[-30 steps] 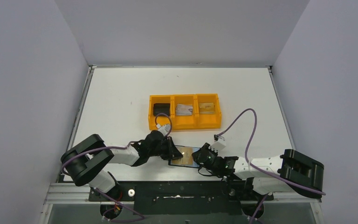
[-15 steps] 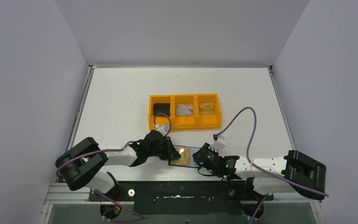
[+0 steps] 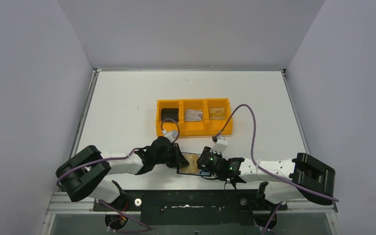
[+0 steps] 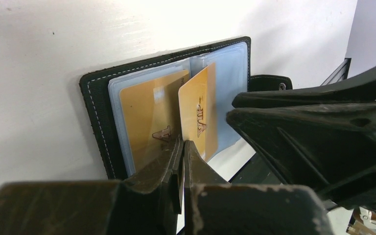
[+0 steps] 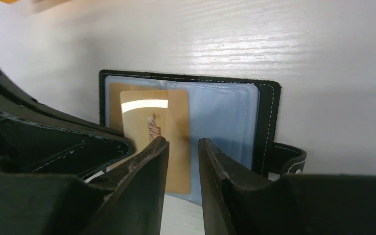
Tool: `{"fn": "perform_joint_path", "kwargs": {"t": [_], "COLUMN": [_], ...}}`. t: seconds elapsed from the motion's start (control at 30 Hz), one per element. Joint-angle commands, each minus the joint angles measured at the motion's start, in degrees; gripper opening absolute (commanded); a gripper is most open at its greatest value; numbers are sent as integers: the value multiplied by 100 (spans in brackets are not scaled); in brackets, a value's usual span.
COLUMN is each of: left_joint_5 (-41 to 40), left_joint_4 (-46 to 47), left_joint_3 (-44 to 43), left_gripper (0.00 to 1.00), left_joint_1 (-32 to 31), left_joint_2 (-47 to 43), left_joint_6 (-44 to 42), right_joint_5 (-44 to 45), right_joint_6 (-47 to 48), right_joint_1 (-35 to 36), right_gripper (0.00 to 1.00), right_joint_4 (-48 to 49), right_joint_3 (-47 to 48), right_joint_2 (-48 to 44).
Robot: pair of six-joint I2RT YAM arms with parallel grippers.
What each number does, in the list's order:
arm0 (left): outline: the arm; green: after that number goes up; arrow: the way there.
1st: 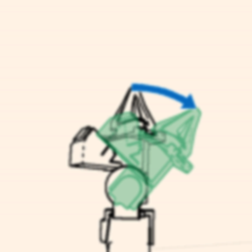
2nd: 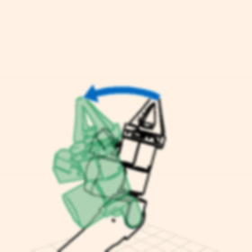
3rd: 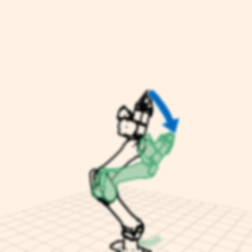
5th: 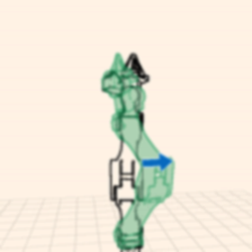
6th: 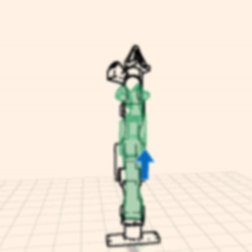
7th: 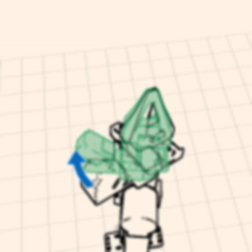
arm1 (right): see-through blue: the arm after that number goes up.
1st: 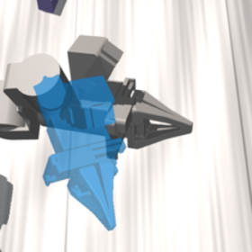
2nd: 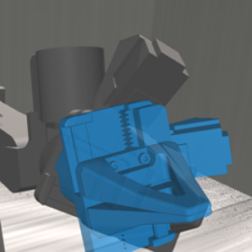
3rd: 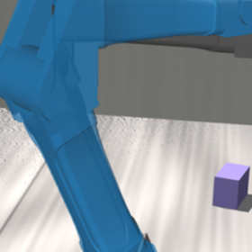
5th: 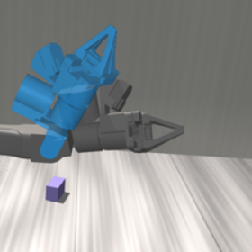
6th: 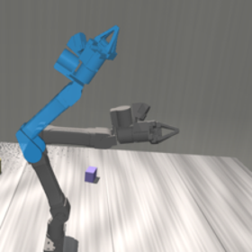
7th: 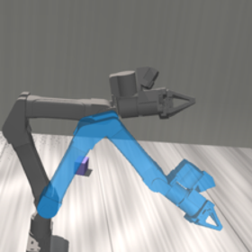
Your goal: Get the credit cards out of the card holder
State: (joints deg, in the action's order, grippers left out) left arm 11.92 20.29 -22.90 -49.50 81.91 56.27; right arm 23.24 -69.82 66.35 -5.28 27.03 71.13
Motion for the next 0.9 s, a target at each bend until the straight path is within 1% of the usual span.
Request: {"fn": "perform_joint_path", "kwargs": {"t": [0.0, 0.07, 0.13, 0.2, 0.3, 0.33, 0.43, 0.63, 0.73, 0.87], "left_joint_5": [-70, -80, -85, -69, -59, -54, 20, 98, 62, -46], "left_joint_4": [-118, -98, -76, -27, 136, 204, 393, 639, 618, 358], "left_joint_3": [-157, -162, -179, -176, -163, -169, -204, -89, -31, -1], "left_gripper": [0, 0, 3, 10, 22, 24, 27, 26, 20, 8], "left_joint_1": [7, 17, 14, 15, 17, 22, 26, 27, 40, 125], "left_joint_2": [-146, -178, -193, -193, -148, -127, -18, 140, 88, -87], "left_joint_6": [-181, -183, -186, -175, -62, -1, 56, 204, 199, 63], "right_joint_5": [166, 41, -168, -317, -374, -371, -316, -263, -247, -191], "right_joint_6": [-57, -121, -163, -226, -378, -413, -488, -599, -647, -679], "right_joint_1": [-55, -101, -121, -117, -120, -115, -119, -125, -122, -131], "right_gripper": [31, 31, 30, 29, 26, 26, 23, 22, 22, 22], "right_joint_4": [-120, -84, 234, 533, 751, 781, 776, 731, 677, 536], "right_joint_3": [245, 160, 9, -151, -318, -360, -433, -537, -558, -554], "right_joint_2": [547, 758, 880, 935, 963, 953, 908, 825, 794, 734]}}
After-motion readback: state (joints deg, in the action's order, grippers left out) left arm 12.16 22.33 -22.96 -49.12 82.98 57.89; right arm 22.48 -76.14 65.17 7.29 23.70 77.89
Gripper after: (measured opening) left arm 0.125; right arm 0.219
